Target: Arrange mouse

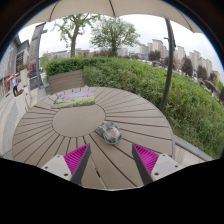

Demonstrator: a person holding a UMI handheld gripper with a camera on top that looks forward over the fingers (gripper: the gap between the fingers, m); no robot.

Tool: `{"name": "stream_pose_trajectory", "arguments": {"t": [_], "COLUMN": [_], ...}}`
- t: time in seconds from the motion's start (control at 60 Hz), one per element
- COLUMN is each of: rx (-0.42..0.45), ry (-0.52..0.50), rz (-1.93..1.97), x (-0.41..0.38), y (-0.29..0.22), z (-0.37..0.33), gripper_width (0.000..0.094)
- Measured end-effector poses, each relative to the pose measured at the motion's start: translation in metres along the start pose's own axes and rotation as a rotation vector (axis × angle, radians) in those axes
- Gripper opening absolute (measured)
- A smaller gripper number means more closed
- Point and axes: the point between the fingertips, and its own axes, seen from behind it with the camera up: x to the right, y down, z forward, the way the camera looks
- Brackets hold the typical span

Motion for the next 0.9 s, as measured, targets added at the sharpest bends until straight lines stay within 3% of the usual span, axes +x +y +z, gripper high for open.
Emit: {"name": "stream_pose_trajectory", "arguments": {"t": [0.433, 0.8, 0.833, 0.867, 0.883, 0.9], "rx": [-0.019, -0.049, -0.051, -0.054, -0.055, -0.056], "ry": [0.043, 0.064, 0.062, 0.047, 0.03, 0.008], "rz": [0.068, 0.08, 0.083, 0.075, 0.063, 0.047], "x": [0.024, 0.033, 0.032, 0.027, 0.022, 0.016], "y": [-0.02, -0.028, -0.029, -0.03, -0.031, -0.033], "z": [0.094, 0.114, 0.114, 0.115, 0.115, 0.115], "gripper_width": [0.0856, 0.0845, 0.0812, 0.071, 0.0605, 0.0414]}}
